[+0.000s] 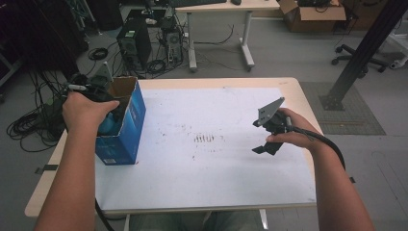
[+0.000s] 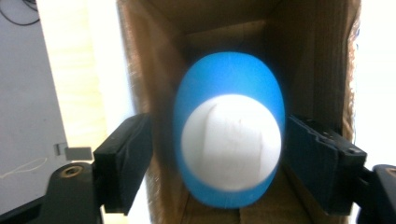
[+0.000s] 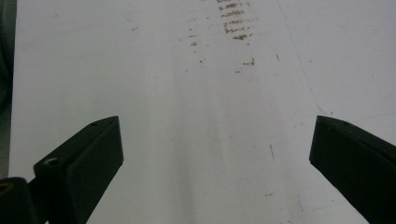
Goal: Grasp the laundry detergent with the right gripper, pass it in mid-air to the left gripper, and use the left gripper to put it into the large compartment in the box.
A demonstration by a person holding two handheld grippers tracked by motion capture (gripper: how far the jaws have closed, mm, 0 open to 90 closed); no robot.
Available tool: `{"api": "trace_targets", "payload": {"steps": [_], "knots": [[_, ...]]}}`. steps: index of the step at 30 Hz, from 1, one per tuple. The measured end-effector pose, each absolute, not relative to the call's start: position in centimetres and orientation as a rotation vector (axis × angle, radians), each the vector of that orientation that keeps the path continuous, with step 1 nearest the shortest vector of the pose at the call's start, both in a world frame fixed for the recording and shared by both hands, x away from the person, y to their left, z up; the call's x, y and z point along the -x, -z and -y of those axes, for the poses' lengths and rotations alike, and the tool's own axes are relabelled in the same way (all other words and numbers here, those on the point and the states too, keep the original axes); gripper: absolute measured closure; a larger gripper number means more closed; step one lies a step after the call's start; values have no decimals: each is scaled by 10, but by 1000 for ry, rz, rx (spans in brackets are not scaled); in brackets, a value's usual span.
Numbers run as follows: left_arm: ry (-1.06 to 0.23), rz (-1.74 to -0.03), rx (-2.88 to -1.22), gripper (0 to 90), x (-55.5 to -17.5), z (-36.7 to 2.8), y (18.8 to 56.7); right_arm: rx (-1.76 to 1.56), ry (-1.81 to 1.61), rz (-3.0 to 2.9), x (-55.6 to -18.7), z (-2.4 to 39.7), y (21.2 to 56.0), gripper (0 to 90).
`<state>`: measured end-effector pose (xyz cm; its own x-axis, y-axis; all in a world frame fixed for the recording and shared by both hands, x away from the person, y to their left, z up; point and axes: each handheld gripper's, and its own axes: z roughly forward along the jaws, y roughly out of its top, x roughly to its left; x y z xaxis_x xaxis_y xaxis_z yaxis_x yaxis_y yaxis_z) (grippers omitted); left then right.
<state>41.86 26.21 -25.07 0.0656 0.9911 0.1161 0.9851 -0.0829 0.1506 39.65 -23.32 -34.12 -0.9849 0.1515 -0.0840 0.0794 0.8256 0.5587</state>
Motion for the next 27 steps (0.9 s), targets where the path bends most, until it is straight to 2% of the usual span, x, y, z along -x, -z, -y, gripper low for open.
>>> {"api": "trace_targets", "payload": {"steps": [14,21,24,27], "knots": [[-326,-2088,-2263,196,-415,-261,239,-176,-872,-2876,-395,232,337,27],[-320,-2045,-2276,131,-415,-258,230,-181,-872,-2873,-394,233,336,28],[-295,-1983,-2273,56,-413,-258,224,-181,-874,-2871,-394,234,336,28],[-251,-1899,-2287,47,-411,-255,217,-183,-873,-2872,-393,235,335,28]]}}
